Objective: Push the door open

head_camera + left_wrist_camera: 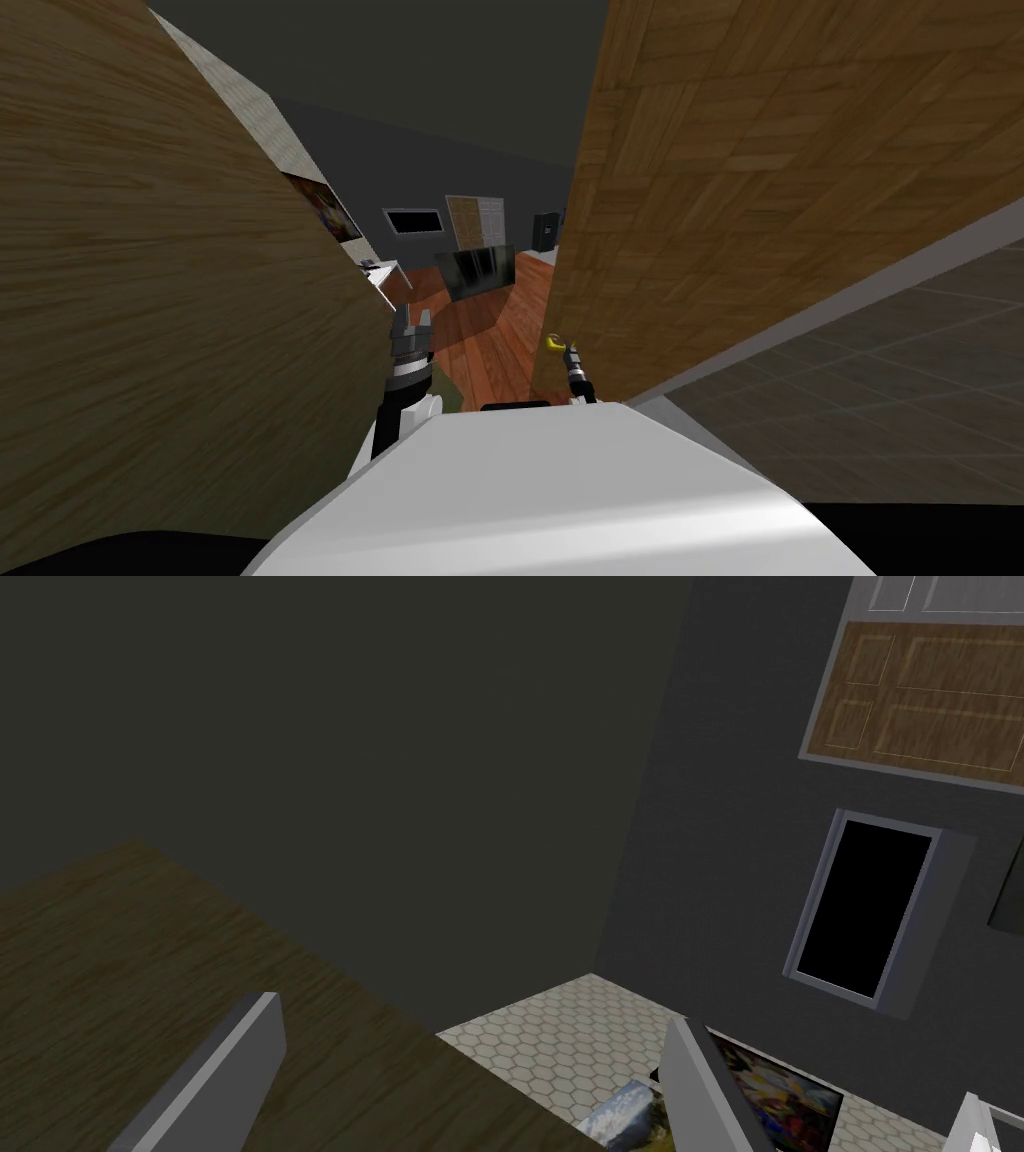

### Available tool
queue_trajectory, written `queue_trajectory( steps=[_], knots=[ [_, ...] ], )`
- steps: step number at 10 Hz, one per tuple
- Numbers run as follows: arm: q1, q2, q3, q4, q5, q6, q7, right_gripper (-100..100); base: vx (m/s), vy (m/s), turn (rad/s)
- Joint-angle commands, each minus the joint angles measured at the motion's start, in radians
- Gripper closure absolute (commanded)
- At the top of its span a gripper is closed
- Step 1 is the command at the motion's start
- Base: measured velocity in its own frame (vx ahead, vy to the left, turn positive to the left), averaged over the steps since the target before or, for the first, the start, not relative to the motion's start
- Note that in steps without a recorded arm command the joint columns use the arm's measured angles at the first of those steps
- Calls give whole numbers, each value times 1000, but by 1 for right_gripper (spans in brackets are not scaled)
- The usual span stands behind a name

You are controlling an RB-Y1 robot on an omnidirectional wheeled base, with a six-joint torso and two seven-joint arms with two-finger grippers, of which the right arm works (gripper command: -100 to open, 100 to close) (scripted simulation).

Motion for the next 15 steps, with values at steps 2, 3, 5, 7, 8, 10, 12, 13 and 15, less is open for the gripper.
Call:
queue_trajectory(
  steps=[2,3,5,7,8,10,12,13,15],
  knots=[
    [32,-15,-9,-62,-3,15,-3,100,134,-17,4],
    [31,-26,-28,-62,-13,15,4,100,148,-33,-74],
    [30,-34,-49,-62,-23,15,12,100,182,-3,-86],
    [29,-37,-66,-62,-31,15,18,100,147,11,-38],
    [28,-37,-77,-61,-37,15,22,100,227,14,-59],
    [27,-37,-88,-61,-42,15,26,100,183,26,-54],
    [26,-31,-117,-61,-56,15,37,100,164,-7,-134],
    [26,-35,-71,-54,-60,13,43,-100,95,-9,-243],
    [31,-37,-28,-56,-71,11,57,-100,-28,0,-180]
  ],
)
